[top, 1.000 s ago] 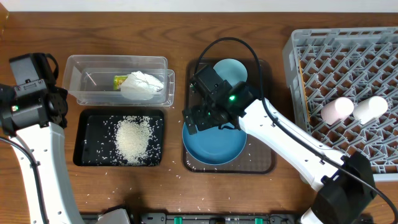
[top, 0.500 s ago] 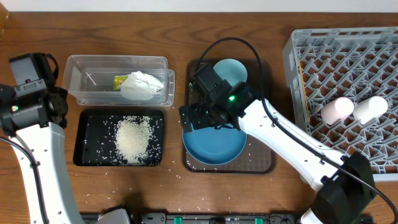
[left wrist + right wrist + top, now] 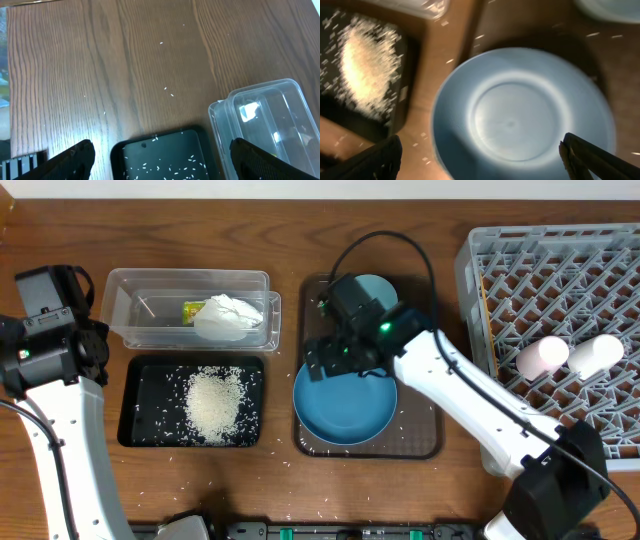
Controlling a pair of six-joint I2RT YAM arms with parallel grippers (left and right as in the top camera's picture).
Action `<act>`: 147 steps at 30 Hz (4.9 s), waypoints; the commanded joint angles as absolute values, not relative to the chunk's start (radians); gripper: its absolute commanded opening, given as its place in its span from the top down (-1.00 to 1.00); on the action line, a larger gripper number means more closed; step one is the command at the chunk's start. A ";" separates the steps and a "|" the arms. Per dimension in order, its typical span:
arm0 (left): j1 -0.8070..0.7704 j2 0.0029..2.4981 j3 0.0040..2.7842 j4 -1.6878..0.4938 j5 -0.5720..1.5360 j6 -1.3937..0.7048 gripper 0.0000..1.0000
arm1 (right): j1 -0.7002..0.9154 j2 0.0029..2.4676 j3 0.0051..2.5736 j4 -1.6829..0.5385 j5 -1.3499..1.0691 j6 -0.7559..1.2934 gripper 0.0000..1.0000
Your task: Sort waste into correct bins and load items into the dishwasher rack
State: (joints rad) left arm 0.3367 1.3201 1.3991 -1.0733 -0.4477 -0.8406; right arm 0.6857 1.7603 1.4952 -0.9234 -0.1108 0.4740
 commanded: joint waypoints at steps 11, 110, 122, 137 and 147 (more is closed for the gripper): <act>0.340 1.322 1.402 -1.077 -0.456 -0.843 -0.79 | 0.501 1.756 1.487 -0.969 -0.057 0.448 -0.98; 0.340 1.322 1.402 -1.077 -0.456 -0.843 -0.78 | 0.718 1.770 1.475 -0.981 -0.157 0.382 -0.88; 0.340 1.322 1.402 -1.077 -0.456 -0.843 -0.79 | 0.923 1.905 1.475 -0.987 0.043 0.555 -0.55; 0.340 1.322 1.402 -1.077 -0.456 -0.843 -0.78 | 0.975 1.950 1.461 -1.012 0.086 0.634 -0.22; 0.340 1.322 1.402 -1.077 -0.456 -0.843 -0.79 | 1.003 2.041 1.459 -1.010 0.086 0.636 0.04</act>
State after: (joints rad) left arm 0.3367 1.3201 1.3991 -1.0737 -0.4477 -0.8406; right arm 0.9874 2.0201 1.4670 -1.0084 0.0681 0.6186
